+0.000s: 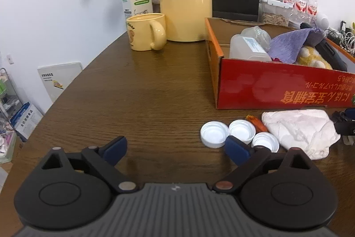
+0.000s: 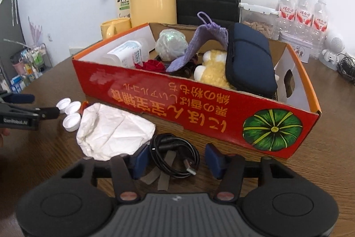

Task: Organize objects
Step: 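Grasp a white bottle cap with the left gripper while the right grasps a black cable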

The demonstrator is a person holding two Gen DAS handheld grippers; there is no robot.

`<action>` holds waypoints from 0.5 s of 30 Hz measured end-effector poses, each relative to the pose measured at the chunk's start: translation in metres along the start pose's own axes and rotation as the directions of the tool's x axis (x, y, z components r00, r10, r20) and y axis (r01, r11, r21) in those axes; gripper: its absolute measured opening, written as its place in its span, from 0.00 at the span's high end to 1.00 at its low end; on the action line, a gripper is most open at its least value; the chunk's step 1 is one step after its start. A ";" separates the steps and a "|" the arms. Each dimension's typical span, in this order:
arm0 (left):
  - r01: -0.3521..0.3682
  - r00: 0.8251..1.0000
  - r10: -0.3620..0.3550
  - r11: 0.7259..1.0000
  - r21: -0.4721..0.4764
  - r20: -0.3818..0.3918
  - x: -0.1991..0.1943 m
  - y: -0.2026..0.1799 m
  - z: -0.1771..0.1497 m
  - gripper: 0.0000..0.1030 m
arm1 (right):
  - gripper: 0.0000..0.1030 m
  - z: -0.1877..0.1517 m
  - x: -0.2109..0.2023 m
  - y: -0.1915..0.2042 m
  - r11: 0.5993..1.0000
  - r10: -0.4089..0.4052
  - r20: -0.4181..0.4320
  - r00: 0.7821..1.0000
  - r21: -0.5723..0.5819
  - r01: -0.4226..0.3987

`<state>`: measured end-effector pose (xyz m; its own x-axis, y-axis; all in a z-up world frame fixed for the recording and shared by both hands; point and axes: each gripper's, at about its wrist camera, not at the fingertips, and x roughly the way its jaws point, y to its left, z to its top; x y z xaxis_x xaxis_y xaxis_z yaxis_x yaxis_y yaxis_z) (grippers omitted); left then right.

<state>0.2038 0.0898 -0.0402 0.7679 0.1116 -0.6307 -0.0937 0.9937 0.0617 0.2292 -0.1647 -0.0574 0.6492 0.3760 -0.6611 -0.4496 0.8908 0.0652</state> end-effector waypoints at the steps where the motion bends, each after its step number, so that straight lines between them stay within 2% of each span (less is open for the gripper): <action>1: 0.009 1.000 -0.009 1.000 0.003 0.004 0.001 -0.001 0.001 0.13 | 0.53 0.000 0.000 -0.001 1.000 0.005 0.004 1.000 0.005 -0.005; 2: 0.022 1.000 -0.022 1.000 0.006 0.008 0.003 -0.002 0.001 0.17 | 0.54 0.000 0.000 -0.002 1.000 0.010 0.009 1.000 0.010 -0.010; 3: 0.035 0.999 -0.035 0.999 0.008 0.005 0.005 -0.003 0.002 0.25 | 0.54 -0.001 -0.001 -0.002 1.000 0.014 0.013 1.000 0.015 -0.014; 4: 0.058 0.998 -0.058 0.998 0.005 0.011 0.006 -0.002 0.001 0.38 | 0.55 -0.001 -0.001 -0.003 1.000 0.015 0.018 1.000 0.019 -0.016; 5: 0.088 0.996 -0.088 0.996 0.002 0.019 0.006 -0.002 0.002 0.46 | 0.55 -0.002 -0.001 -0.003 1.000 0.017 0.022 1.000 0.021 -0.017; 6: 0.105 0.994 -0.105 0.994 0.007 0.027 0.006 -0.003 0.002 0.61 | 0.55 -0.002 -0.002 -0.004 1.000 0.018 0.026 1.000 0.024 -0.018; 7: 0.113 0.993 -0.114 0.993 0.010 0.032 0.005 -0.004 0.002 0.71 | 0.56 -0.002 -0.002 -0.004 0.999 0.019 0.029 0.999 0.027 -0.020; 10: 0.133 0.990 -0.133 0.991 0.005 0.043 0.004 -0.004 0.000 0.71 | 0.56 -0.004 -0.004 -0.004 0.999 0.015 0.038 0.999 0.032 -0.016; 15: 0.122 0.990 -0.122 0.992 -0.002 0.066 0.000 -0.004 -0.001 0.71 | 0.57 -0.004 -0.011 -0.005 0.999 0.007 0.078 0.997 0.038 -0.010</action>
<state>0.2033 0.0861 -0.0411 0.8140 -0.0098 -0.5808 -0.0005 0.9998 -0.0175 0.2218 -0.1740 -0.0535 0.6915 0.4013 -0.6006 -0.4325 0.8960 0.1006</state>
